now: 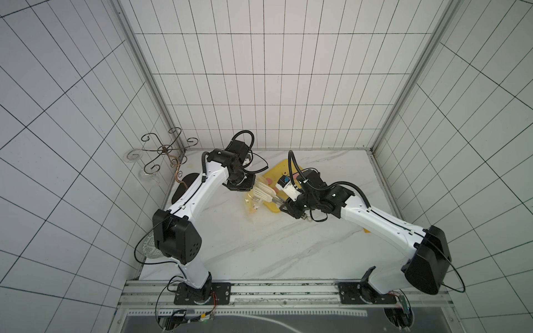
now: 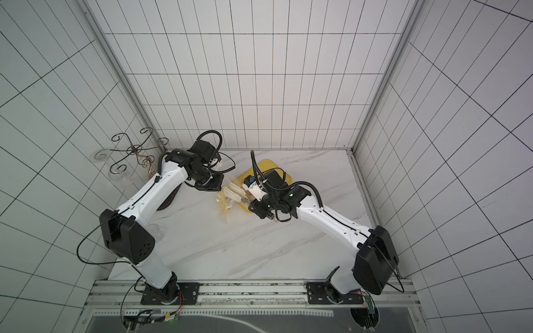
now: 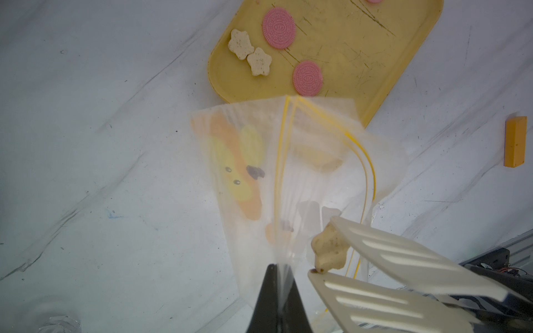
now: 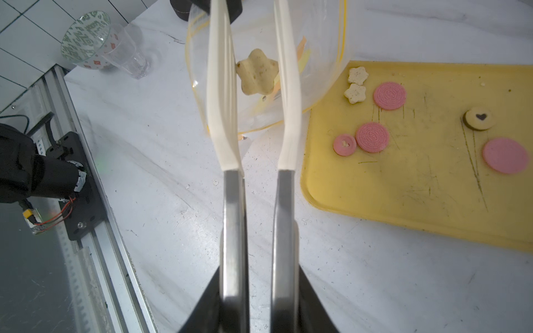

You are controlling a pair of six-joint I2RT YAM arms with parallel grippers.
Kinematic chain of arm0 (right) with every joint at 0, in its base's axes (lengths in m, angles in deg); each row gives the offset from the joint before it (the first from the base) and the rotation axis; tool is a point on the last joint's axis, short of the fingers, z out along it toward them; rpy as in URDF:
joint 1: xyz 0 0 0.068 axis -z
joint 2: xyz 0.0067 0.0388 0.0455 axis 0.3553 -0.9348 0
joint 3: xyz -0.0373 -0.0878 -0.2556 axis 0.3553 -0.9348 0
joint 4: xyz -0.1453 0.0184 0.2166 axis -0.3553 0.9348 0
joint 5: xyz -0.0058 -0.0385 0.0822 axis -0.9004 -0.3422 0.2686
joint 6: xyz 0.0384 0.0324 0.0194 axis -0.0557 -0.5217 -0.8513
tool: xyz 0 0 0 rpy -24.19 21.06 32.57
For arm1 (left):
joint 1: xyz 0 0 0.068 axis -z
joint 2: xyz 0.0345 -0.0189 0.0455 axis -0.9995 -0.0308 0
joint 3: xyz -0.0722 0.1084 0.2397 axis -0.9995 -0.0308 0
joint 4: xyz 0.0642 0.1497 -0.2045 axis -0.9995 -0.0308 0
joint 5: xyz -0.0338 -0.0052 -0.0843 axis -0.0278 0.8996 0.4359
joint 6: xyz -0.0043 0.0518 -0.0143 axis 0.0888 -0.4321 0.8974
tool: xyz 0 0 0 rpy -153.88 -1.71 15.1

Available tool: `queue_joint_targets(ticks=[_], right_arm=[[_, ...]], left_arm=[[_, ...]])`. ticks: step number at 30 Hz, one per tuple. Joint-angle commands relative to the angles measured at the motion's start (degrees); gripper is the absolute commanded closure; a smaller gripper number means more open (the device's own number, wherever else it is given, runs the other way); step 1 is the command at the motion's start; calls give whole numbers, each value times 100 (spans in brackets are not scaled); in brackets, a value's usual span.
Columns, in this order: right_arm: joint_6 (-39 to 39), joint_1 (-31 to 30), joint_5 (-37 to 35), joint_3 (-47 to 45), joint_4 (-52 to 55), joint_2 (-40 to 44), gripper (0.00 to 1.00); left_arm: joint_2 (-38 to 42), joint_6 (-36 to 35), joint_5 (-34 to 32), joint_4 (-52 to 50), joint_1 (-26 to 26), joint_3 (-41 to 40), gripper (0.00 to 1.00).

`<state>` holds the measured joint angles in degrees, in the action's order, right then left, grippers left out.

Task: Put the cookies into a resealable bag to prevent moisture
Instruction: Place the cookie in the ziploc bag, then pick up the cookie from the tray.

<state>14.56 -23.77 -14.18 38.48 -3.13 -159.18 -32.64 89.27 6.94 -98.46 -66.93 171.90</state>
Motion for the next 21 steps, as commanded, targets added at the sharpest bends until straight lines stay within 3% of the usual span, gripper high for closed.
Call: queue_joint_targets(ticks=[1, 10, 21], right_arm=[[-29, -42, -110, 772, -171, 112, 61], [-267, 97, 95, 620, -513, 554, 53], [26, 1178, -142, 228, 61, 1082, 55]], left_arm=[[127, -34, 56, 78, -7, -52, 100], [94, -50, 51, 122, -27, -77, 100], [187, -96, -240, 81, -171, -233, 100]])
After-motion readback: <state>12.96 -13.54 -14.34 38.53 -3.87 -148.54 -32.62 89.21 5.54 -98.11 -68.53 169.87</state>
